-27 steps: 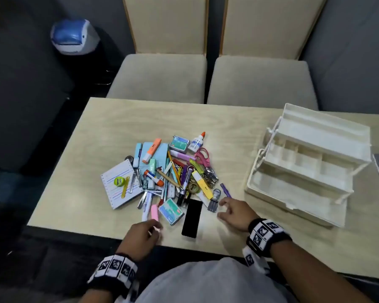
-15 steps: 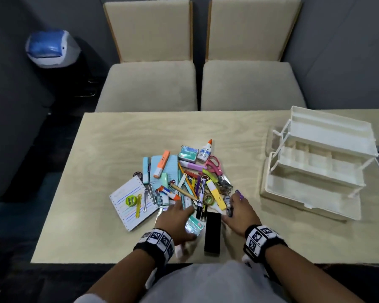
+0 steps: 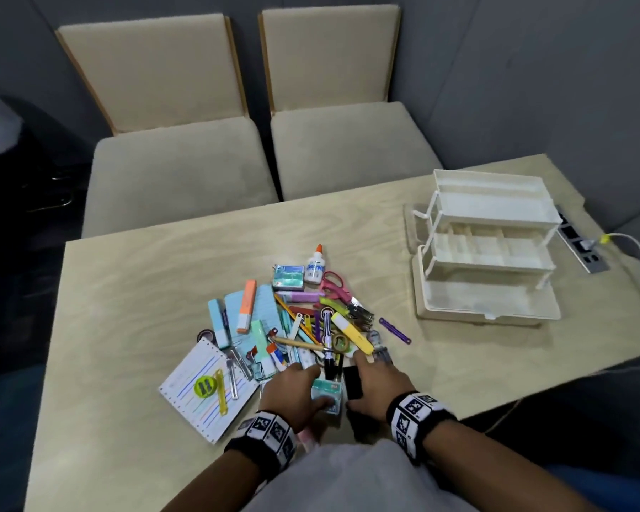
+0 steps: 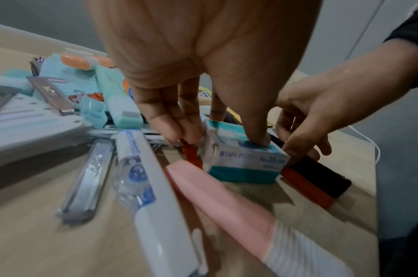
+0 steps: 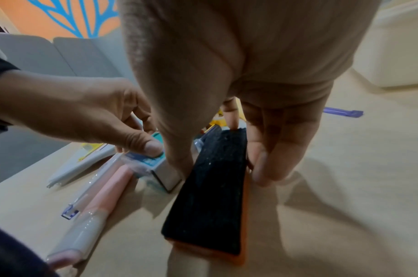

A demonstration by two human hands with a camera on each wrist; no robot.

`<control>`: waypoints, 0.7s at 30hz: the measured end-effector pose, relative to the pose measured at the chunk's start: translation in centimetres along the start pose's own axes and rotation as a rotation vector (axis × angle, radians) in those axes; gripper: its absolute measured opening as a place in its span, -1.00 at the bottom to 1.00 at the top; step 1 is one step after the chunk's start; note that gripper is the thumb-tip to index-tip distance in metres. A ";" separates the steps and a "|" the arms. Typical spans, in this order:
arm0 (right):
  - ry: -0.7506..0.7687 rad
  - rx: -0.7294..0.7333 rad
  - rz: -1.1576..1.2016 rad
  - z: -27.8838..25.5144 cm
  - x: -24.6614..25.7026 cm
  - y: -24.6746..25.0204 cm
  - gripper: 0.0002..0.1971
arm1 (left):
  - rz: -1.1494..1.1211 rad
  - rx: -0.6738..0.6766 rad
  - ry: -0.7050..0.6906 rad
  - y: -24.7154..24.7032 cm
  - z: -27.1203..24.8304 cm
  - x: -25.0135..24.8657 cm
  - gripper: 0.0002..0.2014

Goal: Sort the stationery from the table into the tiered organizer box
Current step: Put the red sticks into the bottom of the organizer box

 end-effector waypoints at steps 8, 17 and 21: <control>-0.035 -0.024 0.045 -0.3 -0.7 0.7 -0.28 | 0.067 -0.019 0.016 0.9 -0.5 0.5 -0.49; 0.007 0.091 0.350 1.5 -2.8 1.6 -0.30 | 0.053 0.049 -0.032 0.9 -1.0 0.1 -0.20; -0.014 0.237 0.695 2.4 -4.1 1.4 -0.50 | 0.022 0.063 -0.018 0.6 -1.0 0.2 -0.23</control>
Point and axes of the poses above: each hand's wrist, its own z-axis towards the middle knuckle, its own y-axis out of the back of the hand, x = y × z, the point moved 8 cm from there along z, towards the middle knuckle, and after that the axes turned 13 degrees about -y, right-handed, at the moved point
